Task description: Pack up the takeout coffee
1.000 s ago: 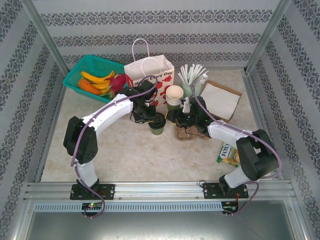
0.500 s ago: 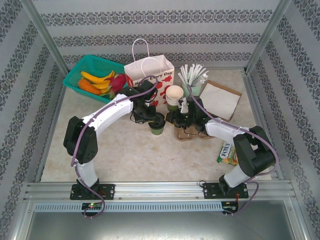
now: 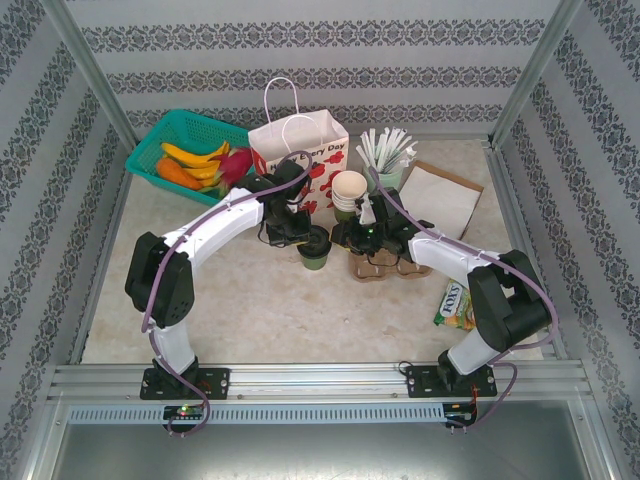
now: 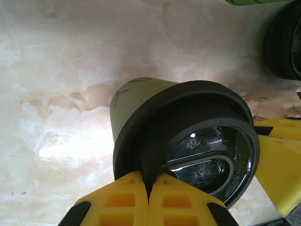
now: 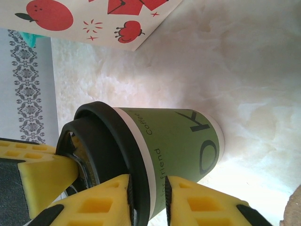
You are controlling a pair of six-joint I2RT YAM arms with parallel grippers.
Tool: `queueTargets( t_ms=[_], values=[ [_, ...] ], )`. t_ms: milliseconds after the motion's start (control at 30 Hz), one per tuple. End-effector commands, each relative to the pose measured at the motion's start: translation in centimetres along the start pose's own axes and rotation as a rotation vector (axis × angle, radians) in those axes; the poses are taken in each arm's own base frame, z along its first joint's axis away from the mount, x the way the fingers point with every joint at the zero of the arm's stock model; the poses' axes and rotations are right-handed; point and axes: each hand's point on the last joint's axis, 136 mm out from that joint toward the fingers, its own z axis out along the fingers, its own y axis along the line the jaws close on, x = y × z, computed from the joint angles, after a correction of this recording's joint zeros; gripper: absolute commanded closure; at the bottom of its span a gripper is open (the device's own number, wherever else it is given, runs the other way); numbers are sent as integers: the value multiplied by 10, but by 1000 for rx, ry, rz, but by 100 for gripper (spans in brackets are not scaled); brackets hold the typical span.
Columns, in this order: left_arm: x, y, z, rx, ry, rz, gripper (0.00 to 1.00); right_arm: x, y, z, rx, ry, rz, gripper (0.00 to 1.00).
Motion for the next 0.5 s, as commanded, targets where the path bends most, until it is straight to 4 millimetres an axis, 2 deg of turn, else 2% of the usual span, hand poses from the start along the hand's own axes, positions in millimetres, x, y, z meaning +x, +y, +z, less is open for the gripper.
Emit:
queueTargets(
  t_ms=[0, 100, 167, 267, 367, 467],
  values=[
    [60, 77, 74, -267, 285, -56, 100, 82, -131, -1, 475, 224, 185, 74],
    [71, 85, 84, -284, 341, -54, 100, 87, -140, -2, 507, 244, 178, 74],
    [74, 90, 84, -306, 358, -37, 100, 84, -128, 0, 458, 239, 161, 73],
    [56, 77, 63, -278, 283, 30, 100, 65, -76, 2, 249, 180, 112, 68],
    [28, 53, 27, -241, 165, 119, 100, 44, -19, -7, 62, 134, 44, 60],
    [14, 32, -2, -234, 94, 213, 100, 27, 15, -19, -14, 90, -7, 56]
  ],
)
